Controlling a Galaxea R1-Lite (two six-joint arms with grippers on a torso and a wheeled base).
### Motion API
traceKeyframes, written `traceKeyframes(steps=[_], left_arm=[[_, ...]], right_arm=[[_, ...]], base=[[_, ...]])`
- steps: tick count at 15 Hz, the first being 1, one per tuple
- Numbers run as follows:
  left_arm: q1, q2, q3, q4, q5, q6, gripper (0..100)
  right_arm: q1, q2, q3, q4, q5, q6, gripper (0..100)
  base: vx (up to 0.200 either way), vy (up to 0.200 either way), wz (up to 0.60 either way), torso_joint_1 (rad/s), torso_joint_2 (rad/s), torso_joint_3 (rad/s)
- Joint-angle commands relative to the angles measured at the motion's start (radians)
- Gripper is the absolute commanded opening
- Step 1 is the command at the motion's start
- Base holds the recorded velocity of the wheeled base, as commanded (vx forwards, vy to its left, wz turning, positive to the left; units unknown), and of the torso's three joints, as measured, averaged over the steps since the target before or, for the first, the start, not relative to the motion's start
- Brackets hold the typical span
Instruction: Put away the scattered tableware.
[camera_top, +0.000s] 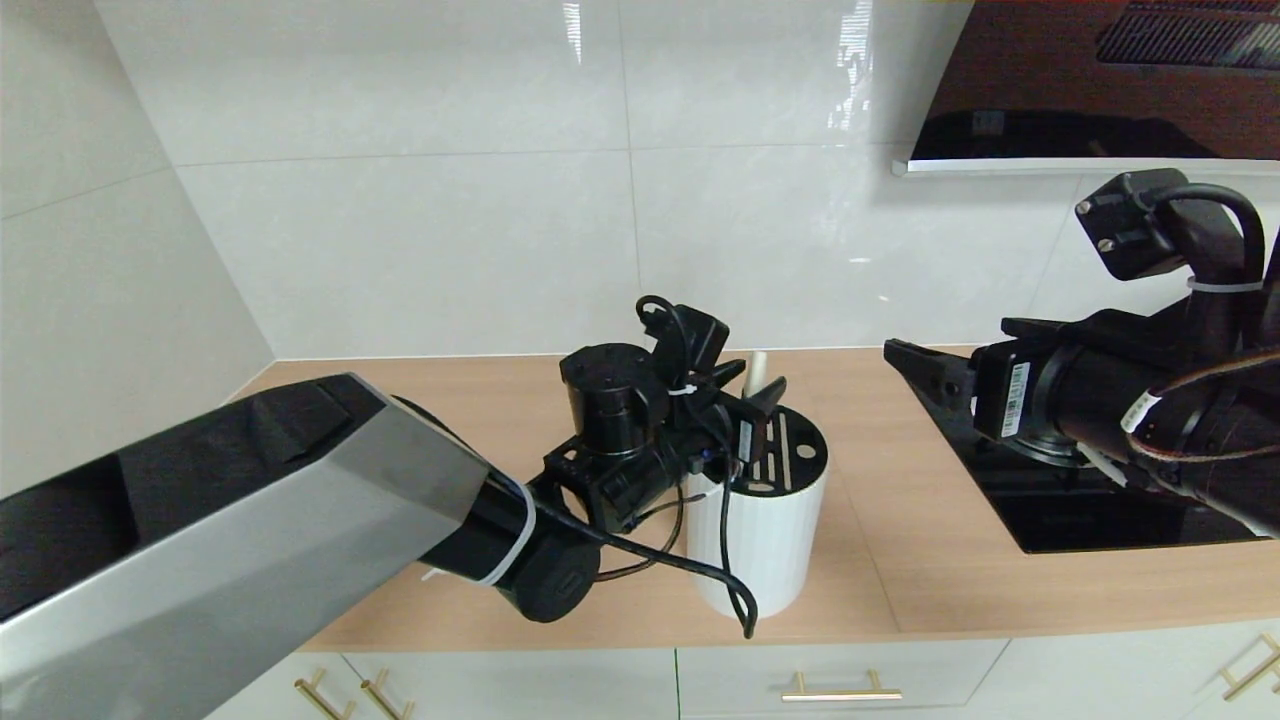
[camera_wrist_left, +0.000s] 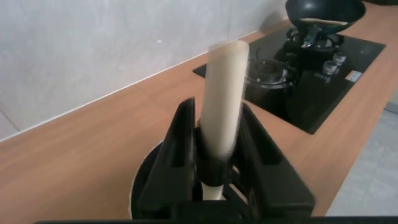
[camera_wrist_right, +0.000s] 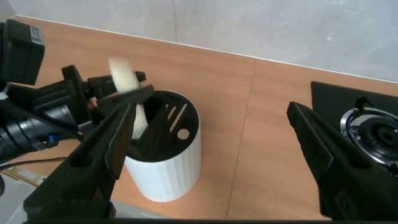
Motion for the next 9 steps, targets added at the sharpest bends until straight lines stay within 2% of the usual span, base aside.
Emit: traceKeyframes(steps=[1,6,9], left_arm=[[-0.003,-0.006,0.001,-0.003,0.002,0.000,100],[-0.004,-0.019,0.001,-0.021,0.004,-0.002,100],[0.005,-0.161,0.010,-0.093,0.005,-0.022,100]], right_arm=[[0.001,0.003,0.000,0.000,0.000,0.000,100],[-0.001,0.003,0.000,0.000,0.000,0.000,100],[-0.001,-0.005,0.000,0.000,-0.003,0.000,100]], base=[[0.000,0.000,0.00,0.000,0.00,0.000],[0.000,0.000,0.00,0.000,0.00,0.000],[0.000,0.000,0.00,0.000,0.00,0.000]])
